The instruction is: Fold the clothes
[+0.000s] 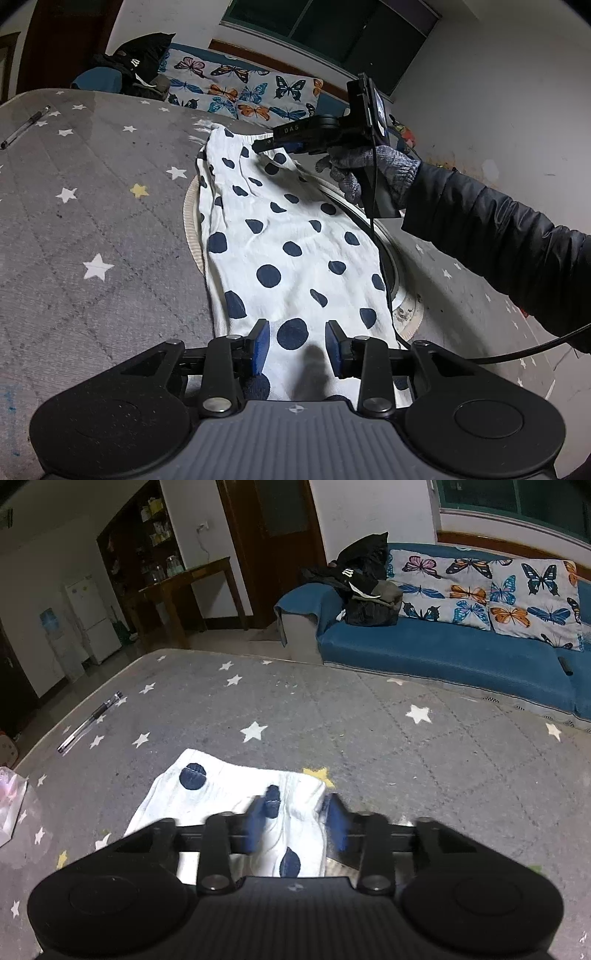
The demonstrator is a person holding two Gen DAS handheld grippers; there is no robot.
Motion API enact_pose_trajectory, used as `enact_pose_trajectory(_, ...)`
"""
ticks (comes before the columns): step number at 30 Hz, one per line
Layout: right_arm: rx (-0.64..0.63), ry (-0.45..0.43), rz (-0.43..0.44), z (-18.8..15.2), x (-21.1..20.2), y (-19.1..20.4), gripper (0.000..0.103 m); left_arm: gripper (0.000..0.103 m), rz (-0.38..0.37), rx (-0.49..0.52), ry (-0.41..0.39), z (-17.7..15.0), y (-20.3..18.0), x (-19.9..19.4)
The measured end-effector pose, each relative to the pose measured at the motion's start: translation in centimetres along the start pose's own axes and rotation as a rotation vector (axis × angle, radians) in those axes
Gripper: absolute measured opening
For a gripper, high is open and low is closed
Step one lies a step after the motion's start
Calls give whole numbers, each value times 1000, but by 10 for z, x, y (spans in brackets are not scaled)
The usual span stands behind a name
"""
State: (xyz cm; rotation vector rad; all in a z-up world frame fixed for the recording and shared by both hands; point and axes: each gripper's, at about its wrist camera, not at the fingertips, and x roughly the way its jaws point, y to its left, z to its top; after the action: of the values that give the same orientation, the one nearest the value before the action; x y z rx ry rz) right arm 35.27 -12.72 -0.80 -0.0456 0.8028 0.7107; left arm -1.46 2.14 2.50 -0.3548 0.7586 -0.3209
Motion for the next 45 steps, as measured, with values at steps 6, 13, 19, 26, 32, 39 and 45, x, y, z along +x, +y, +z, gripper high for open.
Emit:
enact_pose_trajectory(6,22,-16,28,2,-11,4,15,36,6,-4,-3,1,0,-2)
enact_pose_trajectory(13,11,-62,74,4,-47,20,15,39,42,-15,-28,-2,4,-13)
enact_pose_trajectory(19,-28,-83,127,-7,-91,46,15,40,96,-45,-42,-12,10,-27)
enact_pose_trajectory(26,-81,-76,206,-37,-143,82,15,43,145,-68,-81,-25,16,-52)
enact_pose_trajectory(32,-137,-55,289,-78,-188,117,15,44,165,-96,-104,-34,20,-67)
enact_pose_trajectory(39,-192,-38,408,-125,-238,152,15,45,181,-102,-128,-43,19,-81)
enact_pose_trajectory(45,-284,-9,471,-166,-263,172,15,45,187,-101,-147,-46,16,-88)
